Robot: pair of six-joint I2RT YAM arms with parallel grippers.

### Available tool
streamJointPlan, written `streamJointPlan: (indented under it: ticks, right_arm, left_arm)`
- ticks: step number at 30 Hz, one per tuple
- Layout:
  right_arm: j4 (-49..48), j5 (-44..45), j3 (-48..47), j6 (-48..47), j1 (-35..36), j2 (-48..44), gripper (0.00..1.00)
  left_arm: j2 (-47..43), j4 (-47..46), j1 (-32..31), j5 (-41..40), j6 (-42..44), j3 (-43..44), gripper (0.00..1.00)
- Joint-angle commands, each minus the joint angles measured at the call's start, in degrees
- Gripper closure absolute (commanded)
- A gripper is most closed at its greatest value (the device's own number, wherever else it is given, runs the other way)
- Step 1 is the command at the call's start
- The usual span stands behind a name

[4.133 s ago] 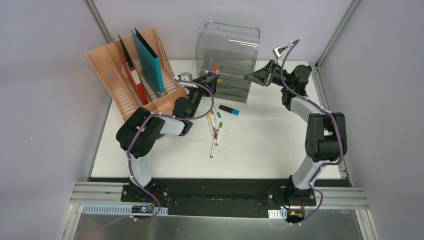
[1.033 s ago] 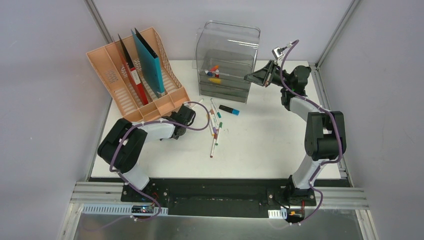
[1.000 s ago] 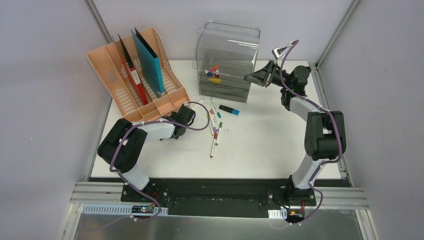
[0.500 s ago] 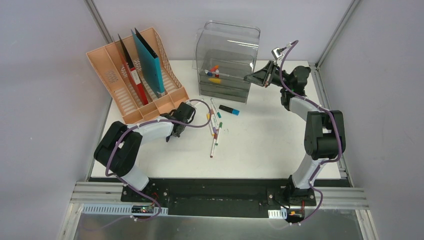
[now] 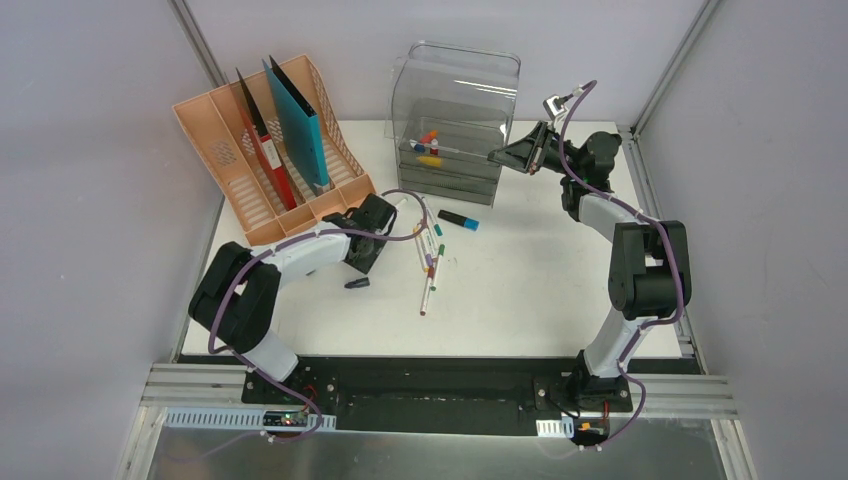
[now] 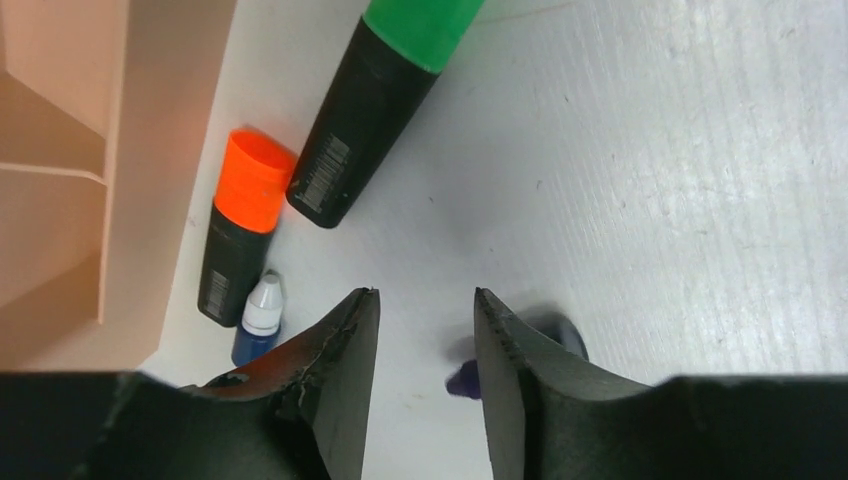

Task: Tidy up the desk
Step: Pick up the stationery from the center of the board.

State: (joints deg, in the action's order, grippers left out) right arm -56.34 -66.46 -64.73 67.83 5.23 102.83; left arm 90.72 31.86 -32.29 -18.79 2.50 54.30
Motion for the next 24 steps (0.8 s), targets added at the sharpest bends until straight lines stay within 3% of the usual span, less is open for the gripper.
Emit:
streamJointPlan:
  ticks: [1, 8, 16, 21, 24]
  right_arm:
    - [0.43, -1.88, -1.54, 1.95, 0.48, 0.05, 0.95]
    - [0.41, -1.84, -1.54, 2.04, 0.48, -0.06, 0.95]
    - [0.36, -1.93, -1.54, 2.13, 0.48, -0.42, 0.95]
    - [0.35, -1.84, -1.45, 2.12, 0.48, -0.31, 0.95]
    - [0.39, -1.84, -1.44, 2.13, 0.48, -0.26, 0.95]
  left_arm:
    - [-4.00, 3.23, -0.32, 3.43, -4.84, 1.15, 0.57]
    - [-10.84, 1.63, -0.31, 14.31, -12.19, -1.59, 0.55]
    - [-16.68, -2.80, -0.24, 14.63, -18.33, -8.64, 0.49]
    - [-22.64, -4.52, -0.21, 10.65, -23.01, -13.17, 0.29]
    - [-27.27, -7.31, -0.15, 10.11, -23.56, -16.68, 0.10]
